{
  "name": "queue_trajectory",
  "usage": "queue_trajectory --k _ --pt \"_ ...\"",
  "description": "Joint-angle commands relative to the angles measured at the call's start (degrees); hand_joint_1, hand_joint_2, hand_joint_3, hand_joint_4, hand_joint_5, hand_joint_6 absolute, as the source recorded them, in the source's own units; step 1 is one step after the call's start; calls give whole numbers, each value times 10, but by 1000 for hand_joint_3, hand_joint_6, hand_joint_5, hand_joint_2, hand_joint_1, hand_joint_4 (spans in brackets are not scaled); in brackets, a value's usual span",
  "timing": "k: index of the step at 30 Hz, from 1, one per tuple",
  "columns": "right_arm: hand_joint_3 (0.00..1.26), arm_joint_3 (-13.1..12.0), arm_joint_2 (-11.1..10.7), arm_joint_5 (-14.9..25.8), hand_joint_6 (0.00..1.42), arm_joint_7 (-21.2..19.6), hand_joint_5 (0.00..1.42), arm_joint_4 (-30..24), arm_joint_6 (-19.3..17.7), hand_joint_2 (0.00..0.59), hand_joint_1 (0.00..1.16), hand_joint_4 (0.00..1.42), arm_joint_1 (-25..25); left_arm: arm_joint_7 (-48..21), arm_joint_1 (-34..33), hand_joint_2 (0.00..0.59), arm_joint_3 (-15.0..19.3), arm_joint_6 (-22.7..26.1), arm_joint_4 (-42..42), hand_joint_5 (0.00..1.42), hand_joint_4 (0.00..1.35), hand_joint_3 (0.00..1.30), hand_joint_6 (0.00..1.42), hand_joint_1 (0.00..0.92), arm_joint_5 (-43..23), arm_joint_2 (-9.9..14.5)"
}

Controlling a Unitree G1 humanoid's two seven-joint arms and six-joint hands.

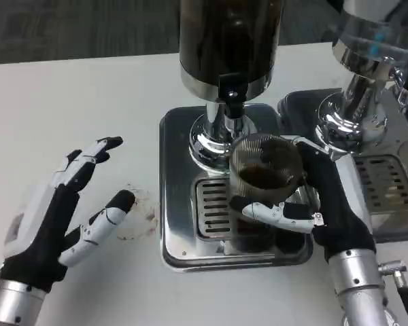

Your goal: Grasp the cup under the faucet to collect the drink, then remove the cup.

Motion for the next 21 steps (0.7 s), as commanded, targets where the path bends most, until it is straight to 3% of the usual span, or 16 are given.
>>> queue_trajectory --k 1,6,9,16,21 --pt "675 8 1 2 872 17 772 -56 -4 84 1094 734 25 -11 -5 203 -9 4 3 179 26 179 24 0 -3 4" --pt "676 20 -2 -6 887 42 774 -97 6 84 1092 735 53 -14 0 204 -13 13 -10 120 0 112 17 0 6 12" --pt "676 24 -5 -2 889 60 774 -123 10 84 1091 735 71 -39 13 204 -16 31 -43 38 0 4 0 0 10 31" --pt "676 19 -14 7 892 93 774 -186 26 84 1091 735 103 -75 66 202 -14 67 -150 0 0 0 0 0 67 98" --pt "676 19 -24 17 897 121 774 -231 36 84 1090 744 125 -73 102 199 -8 81 -193 0 0 0 0 0 87 119"
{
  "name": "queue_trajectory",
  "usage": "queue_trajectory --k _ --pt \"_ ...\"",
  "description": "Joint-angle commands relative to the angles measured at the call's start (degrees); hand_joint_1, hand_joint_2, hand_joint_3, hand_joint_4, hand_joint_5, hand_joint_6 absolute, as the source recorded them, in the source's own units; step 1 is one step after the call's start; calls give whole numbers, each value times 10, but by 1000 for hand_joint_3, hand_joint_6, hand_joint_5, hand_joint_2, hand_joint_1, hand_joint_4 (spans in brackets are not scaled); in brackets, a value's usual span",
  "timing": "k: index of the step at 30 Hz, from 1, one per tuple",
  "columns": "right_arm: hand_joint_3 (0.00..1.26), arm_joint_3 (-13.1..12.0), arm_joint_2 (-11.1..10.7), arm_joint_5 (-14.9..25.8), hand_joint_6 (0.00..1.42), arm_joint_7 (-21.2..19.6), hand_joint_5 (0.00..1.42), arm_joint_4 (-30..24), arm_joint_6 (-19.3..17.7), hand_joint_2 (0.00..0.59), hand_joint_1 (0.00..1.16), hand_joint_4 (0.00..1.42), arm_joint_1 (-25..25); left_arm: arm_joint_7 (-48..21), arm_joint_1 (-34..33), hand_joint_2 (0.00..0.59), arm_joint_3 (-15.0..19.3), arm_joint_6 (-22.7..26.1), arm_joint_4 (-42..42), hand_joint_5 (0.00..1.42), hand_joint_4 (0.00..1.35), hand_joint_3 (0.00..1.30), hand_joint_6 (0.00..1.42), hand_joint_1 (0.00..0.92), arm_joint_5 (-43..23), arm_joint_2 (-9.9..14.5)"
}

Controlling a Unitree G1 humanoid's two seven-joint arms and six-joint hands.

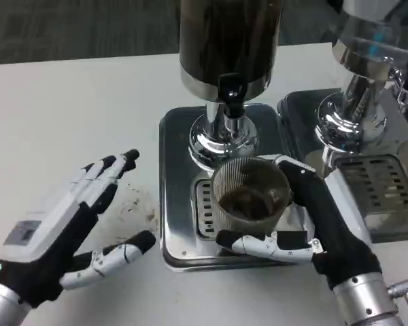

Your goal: Grasp the cup under the faucet to collect the drink, then remove the cup.

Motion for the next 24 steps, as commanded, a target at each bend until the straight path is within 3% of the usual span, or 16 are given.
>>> queue_trajectory --k 1,14,24 --pt "676 -2 -5 18 899 22 774 -44 -1 84 1090 745 10 -3 35 198 6 11 -39 0 0 0 0 0 17 22" --pt "676 5 -22 33 908 73 779 -117 4 90 1078 745 62 41 148 188 48 9 -142 0 0 0 0 0 86 46" --pt "676 7 -40 59 912 126 788 -182 19 91 1075 745 100 71 207 179 69 15 -192 0 0 0 0 0 123 35"
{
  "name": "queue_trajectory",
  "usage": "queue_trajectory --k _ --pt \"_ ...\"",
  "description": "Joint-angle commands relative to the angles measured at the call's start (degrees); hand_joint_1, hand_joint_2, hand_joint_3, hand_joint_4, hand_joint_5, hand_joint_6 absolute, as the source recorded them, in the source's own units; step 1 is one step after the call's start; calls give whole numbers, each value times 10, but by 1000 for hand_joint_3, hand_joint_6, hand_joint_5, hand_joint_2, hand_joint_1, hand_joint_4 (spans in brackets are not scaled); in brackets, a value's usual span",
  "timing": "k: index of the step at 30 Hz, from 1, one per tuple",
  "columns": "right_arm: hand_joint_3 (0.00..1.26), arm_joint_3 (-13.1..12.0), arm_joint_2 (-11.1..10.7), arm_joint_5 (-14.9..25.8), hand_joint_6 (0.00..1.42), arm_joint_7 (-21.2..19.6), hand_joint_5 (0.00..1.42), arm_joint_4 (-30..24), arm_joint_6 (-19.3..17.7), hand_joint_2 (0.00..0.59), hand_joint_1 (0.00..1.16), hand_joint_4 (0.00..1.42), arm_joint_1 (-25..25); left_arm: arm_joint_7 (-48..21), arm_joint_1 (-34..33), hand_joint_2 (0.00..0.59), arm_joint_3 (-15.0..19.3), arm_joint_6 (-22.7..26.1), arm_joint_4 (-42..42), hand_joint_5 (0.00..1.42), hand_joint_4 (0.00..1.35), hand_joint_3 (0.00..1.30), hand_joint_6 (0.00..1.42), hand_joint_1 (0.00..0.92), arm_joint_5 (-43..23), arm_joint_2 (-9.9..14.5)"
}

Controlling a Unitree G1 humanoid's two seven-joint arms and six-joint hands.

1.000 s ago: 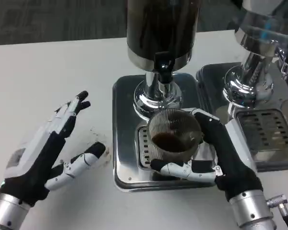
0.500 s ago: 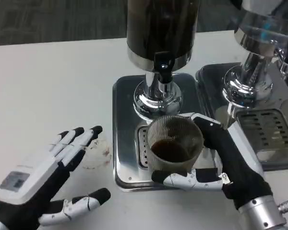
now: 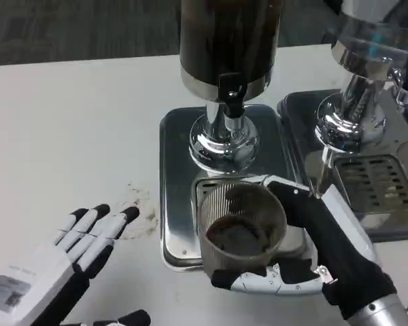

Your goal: Grasp the cup under the faucet to collect the drink, then remove the cup.

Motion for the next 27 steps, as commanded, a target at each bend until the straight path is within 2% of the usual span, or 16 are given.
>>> queue_trajectory --k 1,8,17,27 --pt "676 5 -2 21 912 17 789 -41 1 91 1075 745 10 17 22 179 9 6 -25 0 0 0 0 0 14 -5" --pt "676 6 3 14 914 15 791 -52 3 91 1074 756 17 20 41 175 5 25 -35 0 0 0 0 0 13 -28" --pt "677 14 11 6 929 8 791 -41 -5 91 1073 763 22 20 31 173 10 31 -21 0 0 0 0 0 5 -25" --pt "683 9 10 11 930 4 791 -39 -12 91 1073 763 25 15 28 175 4 46 -30 0 0 0 0 0 1 -34"
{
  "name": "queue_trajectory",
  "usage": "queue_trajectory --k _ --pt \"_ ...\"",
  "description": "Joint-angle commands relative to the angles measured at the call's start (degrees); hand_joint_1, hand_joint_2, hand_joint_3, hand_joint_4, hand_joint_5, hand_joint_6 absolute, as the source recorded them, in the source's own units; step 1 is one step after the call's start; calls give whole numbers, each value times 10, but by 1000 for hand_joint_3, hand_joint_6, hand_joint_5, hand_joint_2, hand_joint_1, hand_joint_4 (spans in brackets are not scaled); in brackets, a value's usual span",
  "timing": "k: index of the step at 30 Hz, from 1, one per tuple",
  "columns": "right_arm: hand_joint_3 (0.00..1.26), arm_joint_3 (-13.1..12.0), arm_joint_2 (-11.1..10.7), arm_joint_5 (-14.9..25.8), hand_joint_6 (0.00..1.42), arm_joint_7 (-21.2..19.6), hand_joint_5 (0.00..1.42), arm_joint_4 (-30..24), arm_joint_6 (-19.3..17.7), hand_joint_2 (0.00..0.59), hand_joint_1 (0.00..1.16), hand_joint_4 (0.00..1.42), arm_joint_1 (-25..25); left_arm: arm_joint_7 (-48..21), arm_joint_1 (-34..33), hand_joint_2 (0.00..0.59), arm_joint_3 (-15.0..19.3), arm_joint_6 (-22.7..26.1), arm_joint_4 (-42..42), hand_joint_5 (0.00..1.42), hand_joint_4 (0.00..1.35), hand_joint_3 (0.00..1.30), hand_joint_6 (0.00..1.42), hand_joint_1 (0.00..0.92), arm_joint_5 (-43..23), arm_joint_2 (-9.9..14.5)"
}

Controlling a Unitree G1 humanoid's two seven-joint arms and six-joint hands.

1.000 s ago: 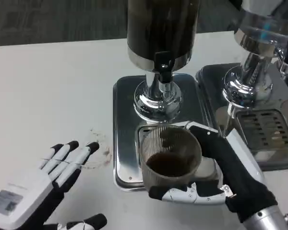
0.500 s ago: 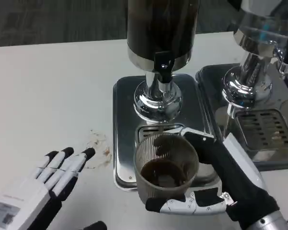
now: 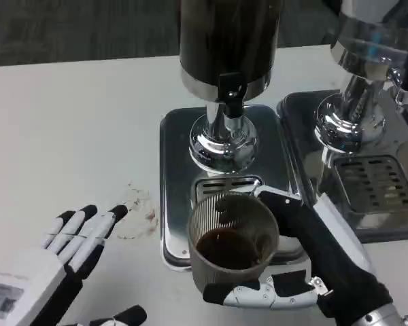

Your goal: Grasp the cup under the faucet to collect the drink, then remove the cup.

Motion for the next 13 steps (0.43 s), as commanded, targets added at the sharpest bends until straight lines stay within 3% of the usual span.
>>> queue_trajectory --k 1,13 --pt "683 -5 6 13 930 -13 791 -9 -19 91 1073 763 -2 1 1 175 -4 10 -9 0 0 0 0 0 -3 -7" --pt "683 -9 7 15 930 -11 791 -11 -18 98 1073 763 0 -3 6 175 -5 18 -20 0 0 0 0 0 -6 -10"
